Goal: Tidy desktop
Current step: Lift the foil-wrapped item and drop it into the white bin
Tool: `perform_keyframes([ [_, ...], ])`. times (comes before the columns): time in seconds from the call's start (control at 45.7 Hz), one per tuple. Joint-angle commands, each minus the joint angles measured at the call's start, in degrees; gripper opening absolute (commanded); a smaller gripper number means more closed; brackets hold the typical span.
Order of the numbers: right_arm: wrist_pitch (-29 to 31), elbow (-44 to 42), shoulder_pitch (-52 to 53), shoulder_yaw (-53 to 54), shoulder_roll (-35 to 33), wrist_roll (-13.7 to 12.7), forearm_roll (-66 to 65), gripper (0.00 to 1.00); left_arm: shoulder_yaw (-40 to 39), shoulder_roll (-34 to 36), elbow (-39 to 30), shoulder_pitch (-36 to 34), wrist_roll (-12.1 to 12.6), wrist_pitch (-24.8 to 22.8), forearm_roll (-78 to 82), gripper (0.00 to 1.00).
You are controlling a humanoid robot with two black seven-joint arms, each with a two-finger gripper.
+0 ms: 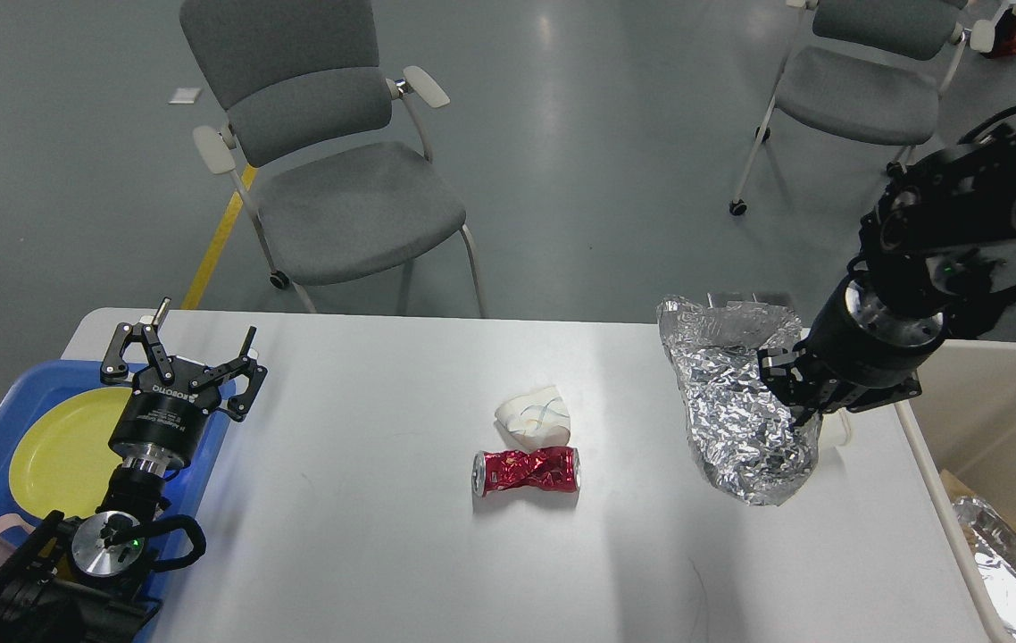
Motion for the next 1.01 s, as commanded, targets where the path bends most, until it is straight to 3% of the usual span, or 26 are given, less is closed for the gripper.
perform_keyframes([
  [0.0,0.16,5.70,8.73,-4.52,-0.70,3.51,1.55,0.00,0.00,0.05,0.00,0.00,0.00,0.00,0.00,0.96],
  [0.088,0.17,7.20,11.90,-8.13,-0.35,6.86,1.82,0.00,0.00,-0.04,0.00,0.00,0.00,0.00,0.00,0.96],
  [0.263,-0.71,6.50,12.17,-11.03,-0.88,6.78,1.82,0.00,0.00,0.05,0.00,0.00,0.00,0.00,0.00,0.96],
  [0.438,-6.51,2.73,8.23,-18.85,-4.21,6.69,1.73,0.00,0.00,-0.04,0.00,0.09,0.00,0.00,0.00,0.96],
  [0.613,-6.87,-12.64,-4.16,-22.11,-17.82,6.78,-0.46,0.00,0.00,-0.04,0.00,0.09,0.00,0.00,0.00,0.96],
  [0.744,-7.66,-27.41,-16.90,-20.53,-23.54,6.95,-0.82,0.00,0.00,-0.04,0.00,0.09,0.00,0.00,0.00,0.96],
  [0.985,-13.63,-48.94,-48.44,-2.18,-27.95,6.78,0.06,0.00,0.00,-0.04,0.00,0.09,0.00,0.00,0.00,0.96],
])
